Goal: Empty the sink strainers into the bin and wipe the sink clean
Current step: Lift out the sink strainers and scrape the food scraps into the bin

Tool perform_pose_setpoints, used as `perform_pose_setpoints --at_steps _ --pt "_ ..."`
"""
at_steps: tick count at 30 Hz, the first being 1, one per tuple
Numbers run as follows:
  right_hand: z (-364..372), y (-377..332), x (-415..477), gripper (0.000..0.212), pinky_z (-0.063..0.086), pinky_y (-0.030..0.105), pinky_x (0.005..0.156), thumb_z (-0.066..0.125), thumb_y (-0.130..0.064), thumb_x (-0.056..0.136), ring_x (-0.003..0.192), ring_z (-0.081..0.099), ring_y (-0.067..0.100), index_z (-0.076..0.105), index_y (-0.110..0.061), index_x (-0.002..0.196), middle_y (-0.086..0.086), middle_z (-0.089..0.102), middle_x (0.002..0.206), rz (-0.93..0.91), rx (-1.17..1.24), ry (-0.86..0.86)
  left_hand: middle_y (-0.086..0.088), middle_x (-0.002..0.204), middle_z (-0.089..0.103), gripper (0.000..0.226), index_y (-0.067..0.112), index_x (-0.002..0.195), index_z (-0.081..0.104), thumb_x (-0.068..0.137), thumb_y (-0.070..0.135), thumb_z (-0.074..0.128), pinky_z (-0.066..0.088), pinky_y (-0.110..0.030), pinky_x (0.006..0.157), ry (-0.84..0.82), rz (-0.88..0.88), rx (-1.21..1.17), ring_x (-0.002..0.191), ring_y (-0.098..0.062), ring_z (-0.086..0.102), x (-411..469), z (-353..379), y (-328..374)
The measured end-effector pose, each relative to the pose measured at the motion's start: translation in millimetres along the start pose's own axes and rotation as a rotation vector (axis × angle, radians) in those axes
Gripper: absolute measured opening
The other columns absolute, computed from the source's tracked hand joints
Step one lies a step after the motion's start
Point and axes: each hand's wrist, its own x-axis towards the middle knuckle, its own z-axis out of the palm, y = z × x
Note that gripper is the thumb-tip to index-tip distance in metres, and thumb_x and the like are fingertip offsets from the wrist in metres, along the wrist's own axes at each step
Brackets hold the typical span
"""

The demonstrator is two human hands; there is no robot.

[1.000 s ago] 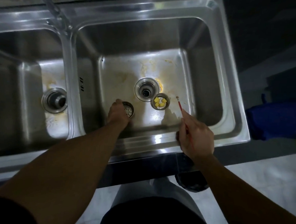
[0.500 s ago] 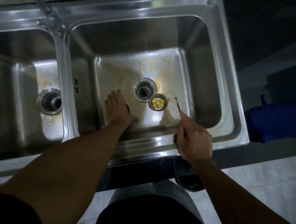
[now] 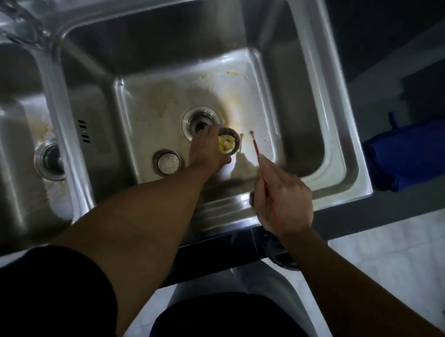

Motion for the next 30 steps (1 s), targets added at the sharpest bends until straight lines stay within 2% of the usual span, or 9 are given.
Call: perform_pose_setpoints --at_steps 5,10,14,16,19,24,26,27,30 --pt "1 -1 0 0.039 0.049 0.024 0.068 0.048 -0.025 0.098 0.074 0.069 0.017 0.063 -0.014 0.133 -0.003 0.073 0.122 0.000 -0.023 0.059 -0.007 0.124 0.057 0.079 0.020 0.123 0.052 0.057 0.041 0.089 0.050 -0.036 0.088 0.093 -0.013 -0.106 0.111 -0.028 0.057 -11 -1 1" --pt "-1 -3 2 0.029 0.053 0.026 0.061 0.045 -0.022 0.099 0.060 0.058 0.012 0.064 -0.019 0.121 -0.009 0.072 0.100 -0.013 0.058 0.134 -0.002 0.117 0.065 0.084 0.027 0.121 0.046 0.050 0.055 0.080 0.053 -0.034 0.081 0.159 -0.087 -0.263 0.107 -0.026 0.063 -37 -13 14" --pt "-3 -5 2 0.034 0.057 0.036 0.063 0.048 -0.020 0.097 0.071 0.067 0.020 0.064 -0.024 0.127 -0.008 0.073 0.107 0.105 0.223 0.204 -0.003 0.116 0.066 0.092 0.027 0.123 0.047 0.042 0.062 0.075 0.050 -0.033 0.084 0.249 -0.113 -0.254 0.107 -0.029 0.062 -62 -21 26" --pt "-7 -5 2 0.035 0.057 0.035 0.064 0.051 -0.014 0.097 0.074 0.068 0.020 0.065 -0.020 0.129 -0.003 0.074 0.103 0.119 0.370 0.263 0.000 0.114 0.065 0.089 0.028 0.121 0.047 0.044 0.063 0.077 0.050 -0.034 0.084 0.288 -0.077 -0.235 0.105 -0.028 0.062 -75 -26 37" --pt "-19 1 -2 0.033 0.054 0.028 0.062 0.048 -0.013 0.102 0.065 0.063 0.015 0.065 -0.014 0.131 0.004 0.070 0.084 0.129 0.557 0.310 0.005 0.114 0.062 0.081 0.029 0.117 0.048 0.048 0.059 0.080 0.053 -0.041 0.089 0.335 0.022 -0.255 0.105 -0.023 0.061 -90 -34 57" --pt "-43 19 -34 0.027 0.052 0.023 0.059 0.048 -0.012 0.102 0.065 0.062 0.009 0.069 -0.004 0.118 0.006 0.071 0.079 0.203 0.633 0.427 0.005 0.110 0.062 0.073 0.029 0.113 0.048 0.054 0.052 0.085 0.055 -0.045 0.086 0.297 0.164 -0.341 0.104 -0.021 0.061 -116 -31 98" --pt "-54 28 -49 0.030 0.056 0.016 0.073 0.051 -0.010 0.102 0.078 0.067 -0.001 0.066 -0.002 0.126 0.006 0.076 0.095 0.230 0.693 0.490 0.007 0.109 0.063 0.074 0.030 0.111 0.047 0.053 0.051 0.086 0.056 -0.041 0.084 0.282 0.195 -0.365 0.101 -0.016 0.063 -128 -23 114" --pt "-59 34 -56 0.031 0.057 0.018 0.082 0.051 -0.011 0.101 0.089 0.069 0.001 0.065 0.000 0.128 0.007 0.076 0.105 0.243 0.706 0.524 0.008 0.108 0.063 0.075 0.030 0.111 0.047 0.052 0.049 0.087 0.056 -0.036 0.082 0.280 0.212 -0.373 0.099 -0.012 0.063 -133 -19 123" --pt "-76 54 -79 0.032 0.057 0.019 0.082 0.051 -0.011 0.102 0.092 0.070 0.006 0.064 0.003 0.127 0.003 0.074 0.108 0.284 0.730 0.627 0.015 0.105 0.060 0.076 0.032 0.112 0.045 0.049 0.045 0.088 0.050 -0.016 0.074 0.260 0.261 -0.398 0.097 -0.002 0.061 -149 -4 148"
